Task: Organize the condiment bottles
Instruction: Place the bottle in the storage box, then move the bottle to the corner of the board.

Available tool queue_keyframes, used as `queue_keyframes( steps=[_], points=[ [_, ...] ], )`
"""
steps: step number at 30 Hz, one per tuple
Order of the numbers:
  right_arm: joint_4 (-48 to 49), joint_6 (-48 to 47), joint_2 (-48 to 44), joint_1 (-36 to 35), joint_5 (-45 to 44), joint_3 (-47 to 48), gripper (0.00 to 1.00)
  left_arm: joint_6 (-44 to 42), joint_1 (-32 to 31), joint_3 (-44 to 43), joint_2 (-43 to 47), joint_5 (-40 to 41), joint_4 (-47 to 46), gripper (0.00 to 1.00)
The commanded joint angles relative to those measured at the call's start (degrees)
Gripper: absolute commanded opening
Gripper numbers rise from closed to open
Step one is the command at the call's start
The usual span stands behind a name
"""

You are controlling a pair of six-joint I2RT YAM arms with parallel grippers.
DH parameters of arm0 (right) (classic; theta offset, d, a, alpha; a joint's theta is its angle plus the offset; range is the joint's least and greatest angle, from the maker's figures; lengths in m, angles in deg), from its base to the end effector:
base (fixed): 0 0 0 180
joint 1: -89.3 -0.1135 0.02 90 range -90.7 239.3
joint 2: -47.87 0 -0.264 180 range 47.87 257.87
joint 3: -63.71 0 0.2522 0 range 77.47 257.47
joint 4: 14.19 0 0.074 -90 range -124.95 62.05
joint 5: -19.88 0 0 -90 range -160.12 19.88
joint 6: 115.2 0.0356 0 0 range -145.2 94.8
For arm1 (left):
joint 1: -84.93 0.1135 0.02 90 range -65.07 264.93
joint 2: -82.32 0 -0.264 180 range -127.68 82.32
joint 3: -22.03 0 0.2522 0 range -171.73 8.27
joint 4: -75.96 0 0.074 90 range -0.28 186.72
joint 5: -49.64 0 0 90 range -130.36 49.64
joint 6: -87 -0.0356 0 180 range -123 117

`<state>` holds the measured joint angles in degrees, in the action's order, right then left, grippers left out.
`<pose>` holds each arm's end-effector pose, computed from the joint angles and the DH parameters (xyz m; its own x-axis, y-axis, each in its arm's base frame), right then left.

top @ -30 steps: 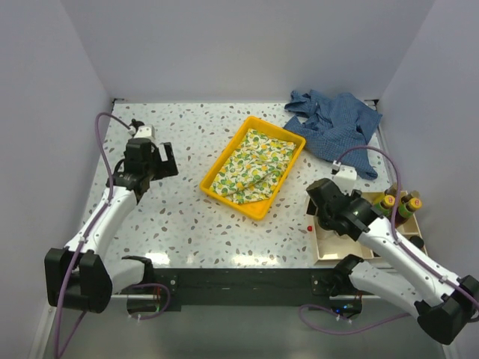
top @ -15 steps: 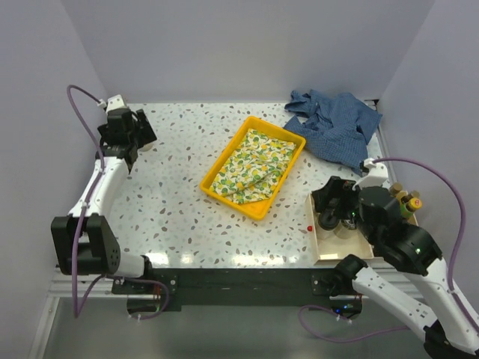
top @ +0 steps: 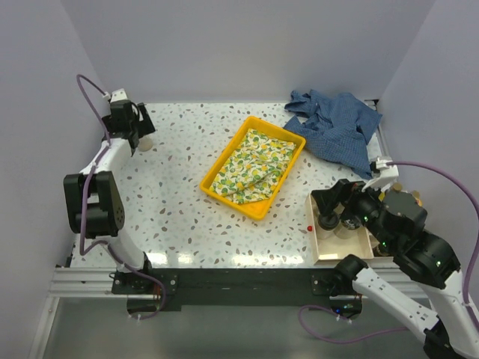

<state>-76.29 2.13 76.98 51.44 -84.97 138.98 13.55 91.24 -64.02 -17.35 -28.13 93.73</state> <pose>0.0595 0.0347 0.3941 -0.3757 0.2701 -0.8865 -0.2546 0.8897 0.3789 0.3991 0.0517 0.2577 -0.4145 -0.3259 -0.8497 -0.4227 0.8958 -0.1374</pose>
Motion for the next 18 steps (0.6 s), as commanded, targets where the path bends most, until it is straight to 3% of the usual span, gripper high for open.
queue_keyframes(
  steps=[1, 18],
  points=[
    [2.63, -1.67, -1.06, -0.01, 0.17, 2.03, 0.99, -3.9, 0.37, -6.1, -4.63, -0.54, -4.1, 0.95],
    [0.35, -2.55, -2.03, 0.07, 0.44, 2.99, 0.99, -5.75, 0.37, -13.93, -13.17, 1.75, -0.76, 0.83]
  ],
)
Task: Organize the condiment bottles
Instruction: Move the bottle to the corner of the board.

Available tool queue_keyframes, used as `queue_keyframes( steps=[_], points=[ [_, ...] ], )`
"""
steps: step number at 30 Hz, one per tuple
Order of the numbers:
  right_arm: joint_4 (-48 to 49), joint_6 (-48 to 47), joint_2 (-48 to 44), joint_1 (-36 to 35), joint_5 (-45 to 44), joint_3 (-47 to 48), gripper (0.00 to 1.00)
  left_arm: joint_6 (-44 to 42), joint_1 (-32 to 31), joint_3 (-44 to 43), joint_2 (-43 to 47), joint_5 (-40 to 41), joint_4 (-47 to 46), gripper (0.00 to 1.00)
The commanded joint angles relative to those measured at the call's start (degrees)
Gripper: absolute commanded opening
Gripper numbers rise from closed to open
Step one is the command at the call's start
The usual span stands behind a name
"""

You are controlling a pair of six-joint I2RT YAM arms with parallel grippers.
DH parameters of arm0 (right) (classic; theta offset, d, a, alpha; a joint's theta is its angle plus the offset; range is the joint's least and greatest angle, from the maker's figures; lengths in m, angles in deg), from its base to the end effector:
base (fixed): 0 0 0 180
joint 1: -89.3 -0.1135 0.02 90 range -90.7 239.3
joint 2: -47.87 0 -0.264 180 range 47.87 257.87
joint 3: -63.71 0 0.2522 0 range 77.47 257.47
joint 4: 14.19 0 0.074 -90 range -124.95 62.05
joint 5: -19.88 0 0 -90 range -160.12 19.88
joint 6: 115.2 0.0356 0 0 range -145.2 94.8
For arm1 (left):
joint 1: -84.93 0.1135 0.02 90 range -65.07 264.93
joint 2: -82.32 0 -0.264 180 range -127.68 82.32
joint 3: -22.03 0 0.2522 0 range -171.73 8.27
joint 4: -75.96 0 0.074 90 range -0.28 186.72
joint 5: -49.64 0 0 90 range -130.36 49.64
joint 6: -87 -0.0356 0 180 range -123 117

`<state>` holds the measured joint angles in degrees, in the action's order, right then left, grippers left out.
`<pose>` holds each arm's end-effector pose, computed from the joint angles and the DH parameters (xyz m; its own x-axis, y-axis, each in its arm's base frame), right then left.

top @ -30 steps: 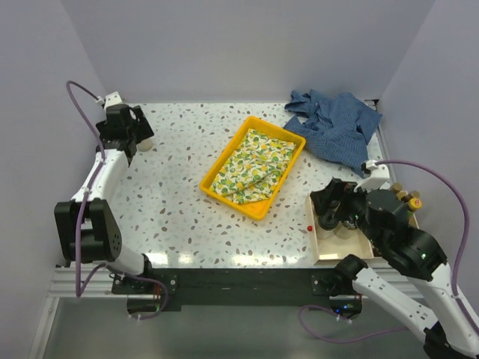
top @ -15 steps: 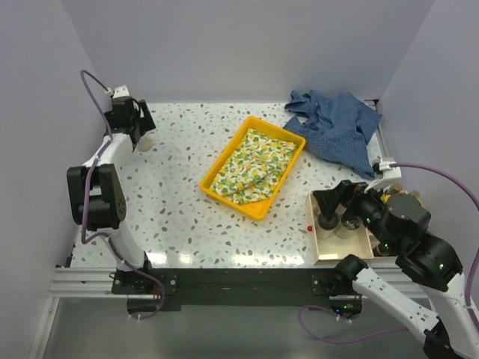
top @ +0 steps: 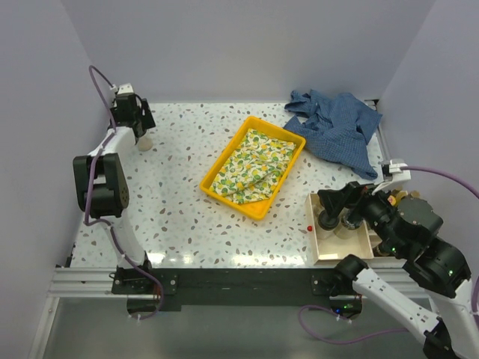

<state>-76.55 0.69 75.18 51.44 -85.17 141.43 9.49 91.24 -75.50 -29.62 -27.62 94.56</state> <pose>0.0469 0.0247 0.4065 -0.3183 0.2867 -0.9036 -0.2814 0.8817 0.3788 0.4505 0.0577 0.2364 -0.4657 -0.2637 -0.8447 -0.4012 0.9137 -0.0641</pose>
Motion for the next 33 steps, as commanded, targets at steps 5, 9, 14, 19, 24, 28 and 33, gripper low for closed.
queue_keyframes(
  steps=[5, 9, 14, 19, 24, 28, 33],
  points=[
    [0.08, -1.11, -0.59, 0.07, 0.02, 0.9, 0.99, -1.94, 0.37, -2.46, -1.26, 0.54, -1.41, 0.79],
    [0.7, -0.84, -1.12, 0.07, 0.37, 0.2, 0.99, -2.82, 0.37, -1.14, 0.23, 0.63, -0.45, 0.63],
    [0.7, -0.75, -1.03, -0.01, 1.34, -0.42, 0.99, -1.25, -0.15, 3.51, 6.11, 1.15, 3.33, 0.43],
    [-0.27, -0.23, -2.08, 0.07, 2.3, -2.09, 0.99, 0.16, -1.47, 12.03, 16.11, -0.07, 9.21, 0.35],
    [-1.15, -0.14, -2.87, 0.07, 4.41, -3.4, 0.99, -1.59, -4.01, 16.87, 24.91, -2.71, 21.06, 0.29],
    [-1.32, 0.13, -4.1, -0.01, 4.76, -4.11, 0.99, -0.98, -11.11, 28.63, 41.84, -4.2, 22.93, 0.29],
    [-1.76, -0.4, -3.93, -0.01, 5.38, -4.02, 0.99, 6.3, -18.07, 34.27, 57.14, -10.7, 28.37, 0.26]
  ],
)
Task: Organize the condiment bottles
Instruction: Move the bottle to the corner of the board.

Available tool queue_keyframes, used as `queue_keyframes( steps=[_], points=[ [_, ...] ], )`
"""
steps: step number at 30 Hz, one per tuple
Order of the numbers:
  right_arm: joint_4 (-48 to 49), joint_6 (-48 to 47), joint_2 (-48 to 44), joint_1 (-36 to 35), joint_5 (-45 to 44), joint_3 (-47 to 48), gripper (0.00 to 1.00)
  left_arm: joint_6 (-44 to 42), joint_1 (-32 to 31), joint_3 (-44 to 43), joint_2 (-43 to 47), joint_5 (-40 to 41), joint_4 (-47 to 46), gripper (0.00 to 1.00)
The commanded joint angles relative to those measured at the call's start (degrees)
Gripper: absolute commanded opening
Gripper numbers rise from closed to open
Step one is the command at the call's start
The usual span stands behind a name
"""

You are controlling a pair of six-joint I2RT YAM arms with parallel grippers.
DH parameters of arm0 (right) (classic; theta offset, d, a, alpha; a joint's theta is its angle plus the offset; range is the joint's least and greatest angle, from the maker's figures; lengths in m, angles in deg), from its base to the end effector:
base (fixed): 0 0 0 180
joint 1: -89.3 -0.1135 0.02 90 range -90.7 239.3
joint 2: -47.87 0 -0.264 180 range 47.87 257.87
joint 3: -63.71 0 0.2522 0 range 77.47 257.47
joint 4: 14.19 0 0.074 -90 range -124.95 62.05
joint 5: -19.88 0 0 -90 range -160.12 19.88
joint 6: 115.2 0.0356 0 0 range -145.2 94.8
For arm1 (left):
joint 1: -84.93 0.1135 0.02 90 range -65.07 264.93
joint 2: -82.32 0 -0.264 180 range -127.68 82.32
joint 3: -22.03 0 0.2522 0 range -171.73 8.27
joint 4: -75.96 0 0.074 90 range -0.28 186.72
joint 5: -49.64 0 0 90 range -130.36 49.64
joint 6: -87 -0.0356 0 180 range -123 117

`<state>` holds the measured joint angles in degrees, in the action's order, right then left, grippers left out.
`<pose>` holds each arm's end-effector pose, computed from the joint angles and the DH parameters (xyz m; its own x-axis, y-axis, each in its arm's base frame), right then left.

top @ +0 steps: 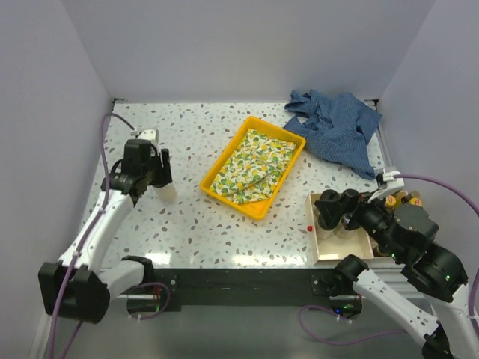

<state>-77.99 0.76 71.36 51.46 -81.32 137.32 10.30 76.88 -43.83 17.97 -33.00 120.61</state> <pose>0.0401 0.0224 0.3865 -0.3661 0.2594 -0.8937 -0.3253 0.8641 0.3840 0.2359 -0.0288 0.2834 -0.6695 -0.1357 -0.7303 -0.1107 0.9904 -0.0826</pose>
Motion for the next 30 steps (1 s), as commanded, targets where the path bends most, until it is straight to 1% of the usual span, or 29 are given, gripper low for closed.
queue_keyframes(
  steps=[1, 3, 4, 6, 7, 9, 10, 11, 12, 13, 14, 15, 16, 17, 20, 26, 30],
  points=[
    [-0.41, -0.38, -0.02, 0.05, 1.62, 0.0, 0.99, 7.07, -6.86, 3.31, 11.34, -5.68, 2.94, 0.25],
    [-0.58, -0.12, -0.28, -0.04, 2.06, -0.18, 0.99, 11.21, -10.21, 5.59, 16.34, -6.56, 3.99, 0.25],
    [-0.76, 0.15, -0.46, 0.05, 2.32, -0.35, 0.98, 12.61, -13.45, 6.3, 17.67, -6.22, 4.61, 0.24],
    [-0.76, 0.76, -1.33, -0.03, 2.5, -1.05, 0.99, 16.39, -16.98, 8.84, 20.31, -5.95, 5.75, 0.23],
    [-0.85, 0.94, -1.51, 0.05, 2.41, -1.49, 0.99, 17.71, -20.74, 9.55, 20.85, -5.34, 6.36, 0.22],
    [-1.11, 1.03, -1.78, 0.05, 1.97, -2.19, 0.99, 21.49, -25.32, 10.61, 21.9, -2.46, 7.24, 0.2],
    [-1.37, 1.03, -1.69, 0.05, 1.89, -2.29, 0.99, 22.98, -30.56, 10.44, 22.08, -1.04, 7.6, 0.2],
    [-1.81, 0.94, -1.51, 0.05, 1.8, -2.37, 0.99, 25.35, -33.05, 10.52, 22.17, 0.28, 7.51, 0.2],
    [-1.9, 0.77, -1.16, -0.03, 1.88, -2.37, 0.99, 26.5, -35.51, 10.26, 21.47, 2.9, 7.51, 0.2],
    [-2.25, 0.68, -0.55, 0.05, 2.06, -2.11, 0.99, 29.3, -42.15, 9.91, 19.73, 6.93, 7.95, 0.19],
    [-2.25, 0.68, 0.06, -0.03, 2.41, -2.02, 0.99, 30.28, -46.83, 9.56, 17.27, 8.54, 8.04, 0.19],
    [-2.17, 0.68, 0.24, 0.05, 2.5, -1.94, 0.99, 32.56, -49.31, 9.21, 15.86, 10.38, 8.3, 0.18],
    [-2.17, 0.68, 0.51, 0.05, 2.67, -1.76, 0.99, 33.8, -51.6, 8.86, 14.71, 14.14, 8.57, 0.18],
    [-1.99, 0.76, 0.94, 0.05, 2.85, -1.67, 0.99, 34.85, -56.32, 7.98, 12.61, 16.18, 8.39, 0.18],
    [-1.99, 0.94, 1.39, 0.05, 3.38, -1.93, 0.99, 37.15, -63.11, 5.7, 8.57, 21.55, 6.46, 0.19],
    [-1.2, 1.38, 2.35, 0.05, 4.43, -3.87, 0.99, 37.24, -69.19, 1.92, -0.75, 25.6, 2.95, 0.21],
    [-0.5, 1.38, 2.79, 0.05, 4.87, -5.1, 0.99, 37.5, -71.66, 0.94, -2.88, 27.62, 1.28, 0.29]
  ],
)
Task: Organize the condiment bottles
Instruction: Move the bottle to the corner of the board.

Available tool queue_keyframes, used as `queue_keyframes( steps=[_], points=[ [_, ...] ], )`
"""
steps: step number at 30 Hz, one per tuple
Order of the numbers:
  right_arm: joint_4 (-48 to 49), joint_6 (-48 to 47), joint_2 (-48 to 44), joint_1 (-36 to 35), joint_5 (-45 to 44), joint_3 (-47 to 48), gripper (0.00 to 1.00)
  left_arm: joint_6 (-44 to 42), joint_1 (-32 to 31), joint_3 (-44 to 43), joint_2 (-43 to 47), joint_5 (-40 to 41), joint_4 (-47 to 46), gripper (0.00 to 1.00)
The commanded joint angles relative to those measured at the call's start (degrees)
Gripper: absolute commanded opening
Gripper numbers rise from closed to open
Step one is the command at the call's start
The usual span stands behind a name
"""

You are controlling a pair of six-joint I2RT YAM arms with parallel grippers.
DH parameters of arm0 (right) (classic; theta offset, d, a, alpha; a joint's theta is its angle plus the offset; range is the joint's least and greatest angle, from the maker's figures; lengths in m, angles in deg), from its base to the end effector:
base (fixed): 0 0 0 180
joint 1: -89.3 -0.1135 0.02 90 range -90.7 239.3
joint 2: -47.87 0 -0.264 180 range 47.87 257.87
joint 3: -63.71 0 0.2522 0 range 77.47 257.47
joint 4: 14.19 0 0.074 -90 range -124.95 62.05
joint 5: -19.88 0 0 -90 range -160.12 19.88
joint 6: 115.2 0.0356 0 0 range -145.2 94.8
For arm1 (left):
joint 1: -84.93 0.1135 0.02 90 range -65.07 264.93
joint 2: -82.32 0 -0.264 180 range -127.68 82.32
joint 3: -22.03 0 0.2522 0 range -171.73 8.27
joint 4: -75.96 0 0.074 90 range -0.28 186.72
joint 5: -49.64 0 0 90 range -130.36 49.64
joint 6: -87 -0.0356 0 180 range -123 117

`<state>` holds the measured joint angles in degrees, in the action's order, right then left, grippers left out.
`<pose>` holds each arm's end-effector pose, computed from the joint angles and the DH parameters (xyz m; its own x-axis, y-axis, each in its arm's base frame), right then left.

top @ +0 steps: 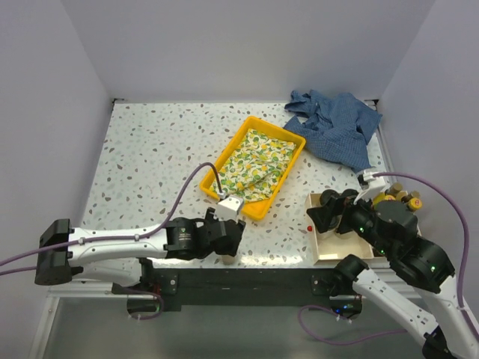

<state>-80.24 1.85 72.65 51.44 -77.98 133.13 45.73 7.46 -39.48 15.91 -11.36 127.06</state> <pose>0.0515 0.0339 0.3615 -0.4874 0.1917 -0.8519 -0.3209 0.8680 0.3789 0.0655 -0.2153 0.2467 -0.7161 0.1923 -0.6709 0.3892 0.9080 -0.1552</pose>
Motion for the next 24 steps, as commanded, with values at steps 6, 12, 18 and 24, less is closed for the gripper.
queue_keyframes(
  steps=[6, 12, 18, 24],
  points=[
    [2.11, -0.33, 2.73, -0.01, 2.32, -1.87, 0.99, -0.03, -2.51, -2.26, 0.58, 6.95, -8.69, 0.47],
    [2.55, -0.5, 3.79, -0.01, 2.85, -2.13, 0.99, -0.57, -2.51, -1.74, 0.85, 7.66, -8.69, 0.54],
    [3.69, 0.02, 5.8, 0.07, 3.98, -2.22, 0.98, -0.48, -2.51, -1.21, -0.91, 7.13, -9.48, 0.61],
    [2.73, 0.46, 6.95, 0.07, 4.34, -0.9, 0.99, -0.48, -2.42, -1.91, -1.0, 6.16, -9.83, 0.81]
  ],
)
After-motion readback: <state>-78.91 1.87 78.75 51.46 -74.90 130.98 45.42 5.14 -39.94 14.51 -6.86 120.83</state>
